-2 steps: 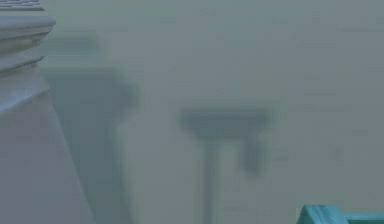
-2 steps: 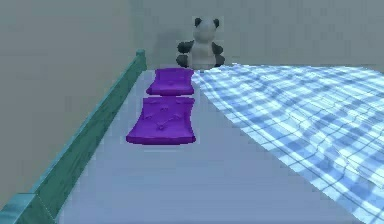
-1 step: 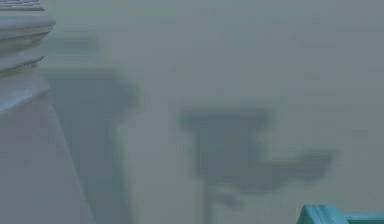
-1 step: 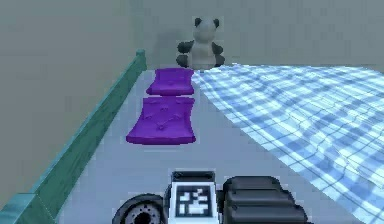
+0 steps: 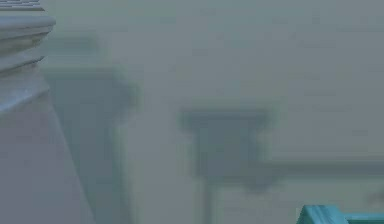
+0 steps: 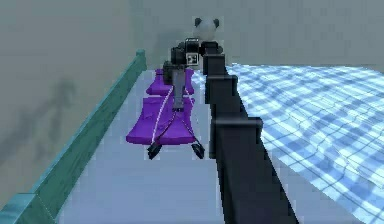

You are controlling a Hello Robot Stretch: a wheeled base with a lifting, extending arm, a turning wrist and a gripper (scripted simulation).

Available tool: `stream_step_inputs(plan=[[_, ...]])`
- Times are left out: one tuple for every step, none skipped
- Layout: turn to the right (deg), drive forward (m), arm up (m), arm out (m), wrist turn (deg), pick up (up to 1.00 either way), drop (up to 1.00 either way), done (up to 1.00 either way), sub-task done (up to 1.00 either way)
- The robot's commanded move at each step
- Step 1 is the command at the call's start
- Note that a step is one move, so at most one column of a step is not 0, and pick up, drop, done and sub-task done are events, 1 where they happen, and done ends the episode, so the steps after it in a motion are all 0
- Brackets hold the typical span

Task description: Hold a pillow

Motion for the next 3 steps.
stream_step_inputs(plan=[[0.0, 0.00, 0.00, 0.00, 45.0, 0.00, 0.00, 0.00, 0.00], [0.0, 0.00, 0.00, 0.00, 45.0, 0.00, 0.00, 0.00, 0.00], [0.0, 0.00, 0.00, 0.00, 45.0, 0.00, 0.00, 0.00, 0.00]])
